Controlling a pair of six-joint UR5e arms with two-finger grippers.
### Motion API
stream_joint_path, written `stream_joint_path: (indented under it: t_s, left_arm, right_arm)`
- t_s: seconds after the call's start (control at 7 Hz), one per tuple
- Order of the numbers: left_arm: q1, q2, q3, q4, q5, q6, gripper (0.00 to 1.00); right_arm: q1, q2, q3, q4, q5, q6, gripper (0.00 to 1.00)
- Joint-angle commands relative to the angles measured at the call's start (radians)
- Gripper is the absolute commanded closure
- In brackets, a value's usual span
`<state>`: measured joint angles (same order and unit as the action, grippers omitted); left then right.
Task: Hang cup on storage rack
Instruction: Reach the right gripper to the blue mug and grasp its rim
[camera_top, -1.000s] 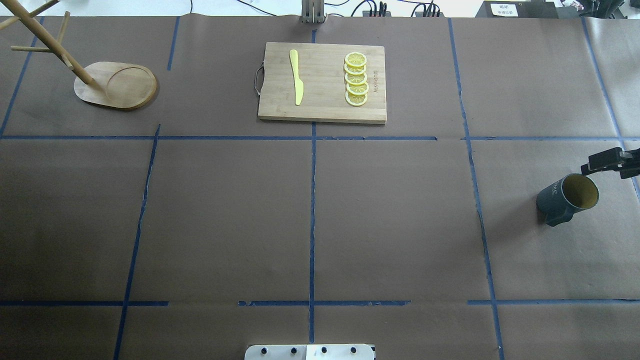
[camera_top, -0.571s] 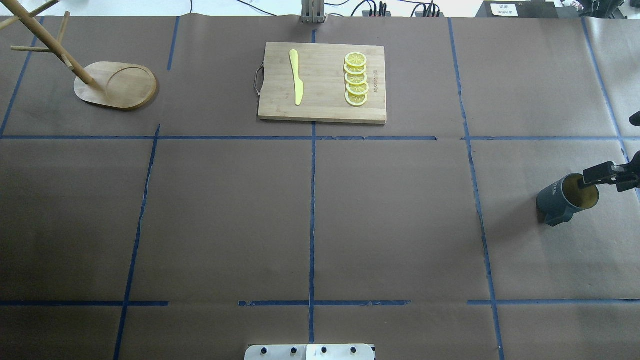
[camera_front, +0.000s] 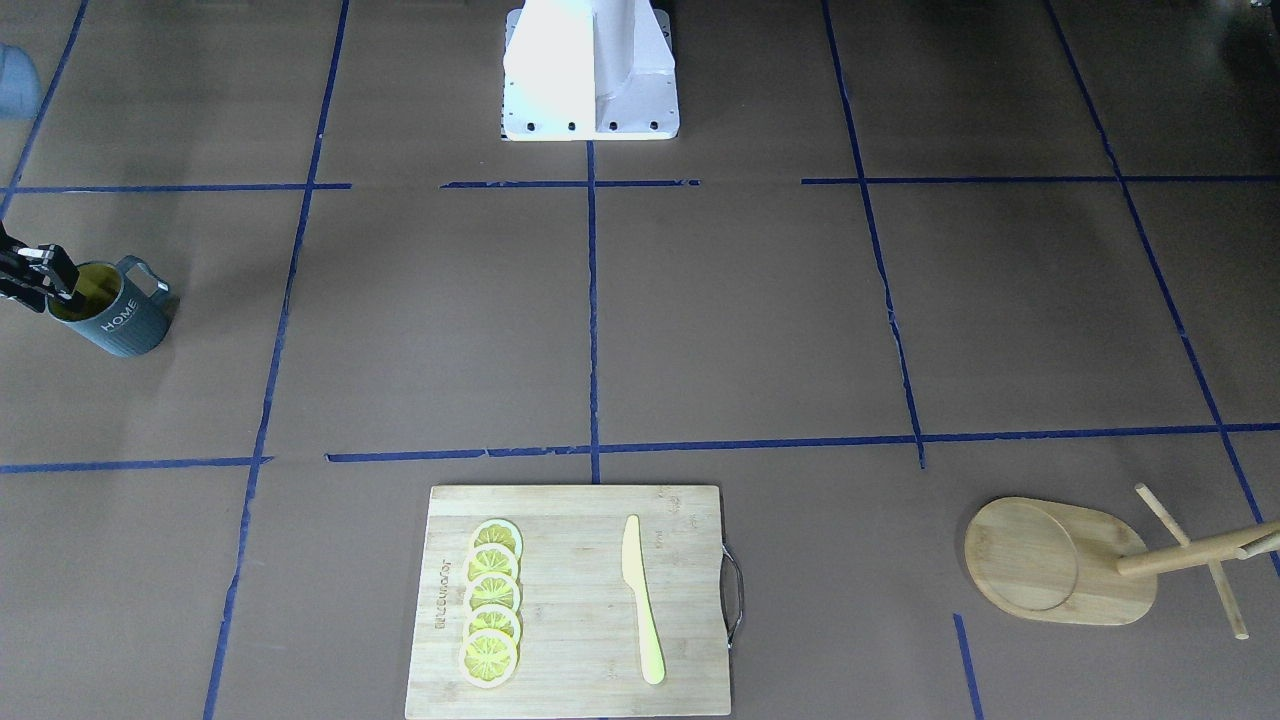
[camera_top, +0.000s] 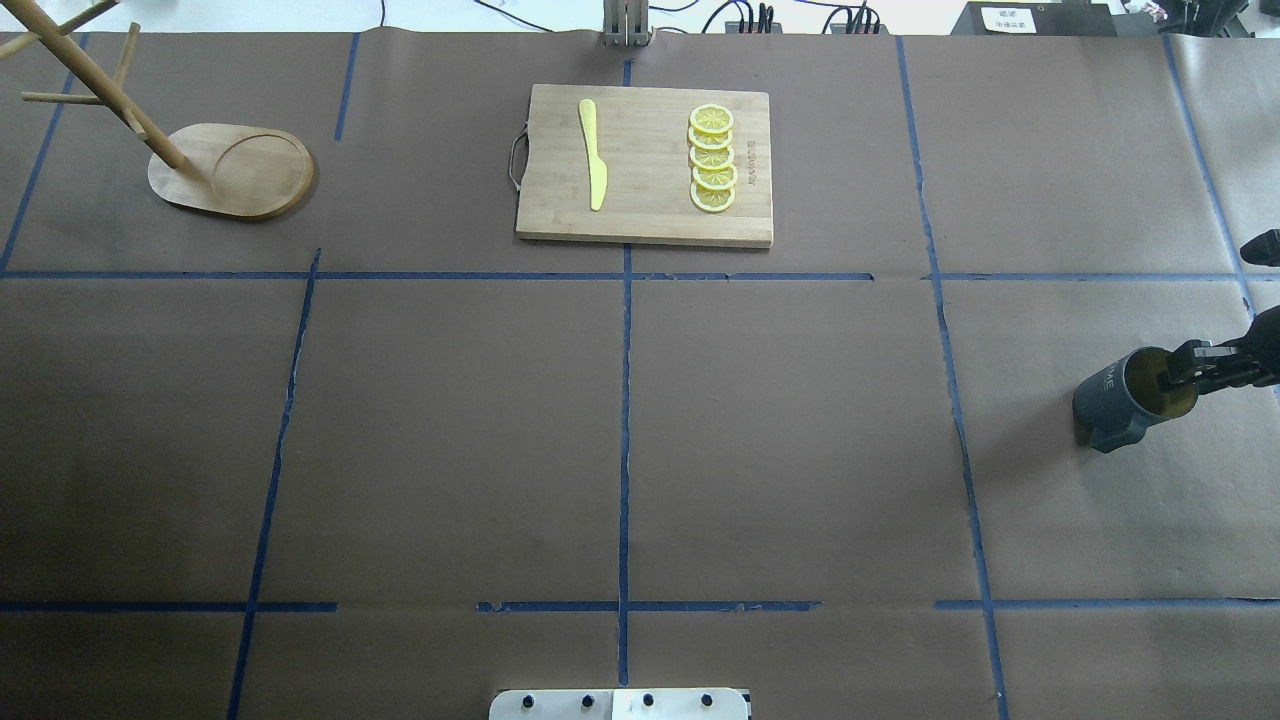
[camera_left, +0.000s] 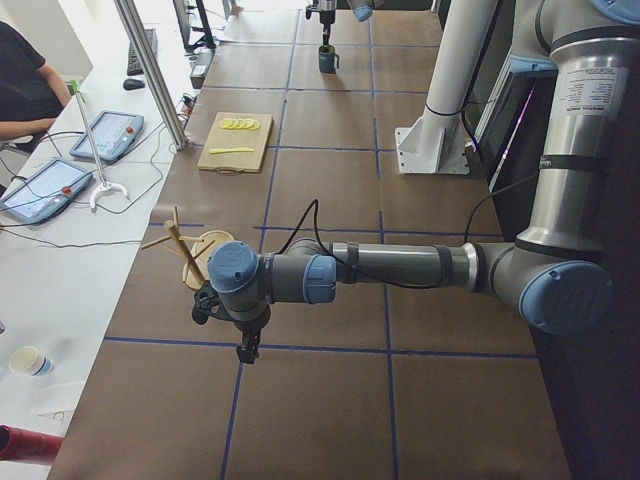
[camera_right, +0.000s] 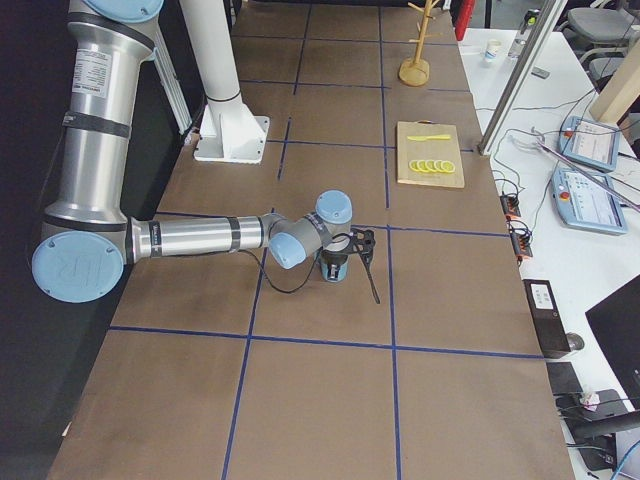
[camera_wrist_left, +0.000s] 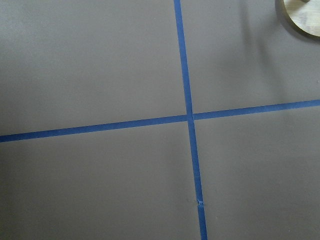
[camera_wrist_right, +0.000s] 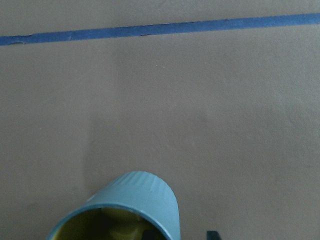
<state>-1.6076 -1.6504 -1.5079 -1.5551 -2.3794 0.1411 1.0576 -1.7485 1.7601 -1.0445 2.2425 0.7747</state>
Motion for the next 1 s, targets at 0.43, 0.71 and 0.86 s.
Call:
stream_joint_path:
  t_s: [0.43,0.71,0.86]
  left_arm:
    - [0.0,0.0,0.0,0.001,-0.001,0.0,0.0]
    - [0.0,0.0,-0.003,0.001,-0.003,-0.014,0.0]
    - [0.0,0.0,-0.011,0.001,-0.003,-0.024,0.0]
  right_arm:
    - [0.106,0.012,0.062,-0.015,0.17,0.006,1.0]
    - [0.113,0.184,0.186,-0.398,0.155,0.011,1.0]
    - [0.104,0.305,0.231,-0.596,0.144,0.018,1.0]
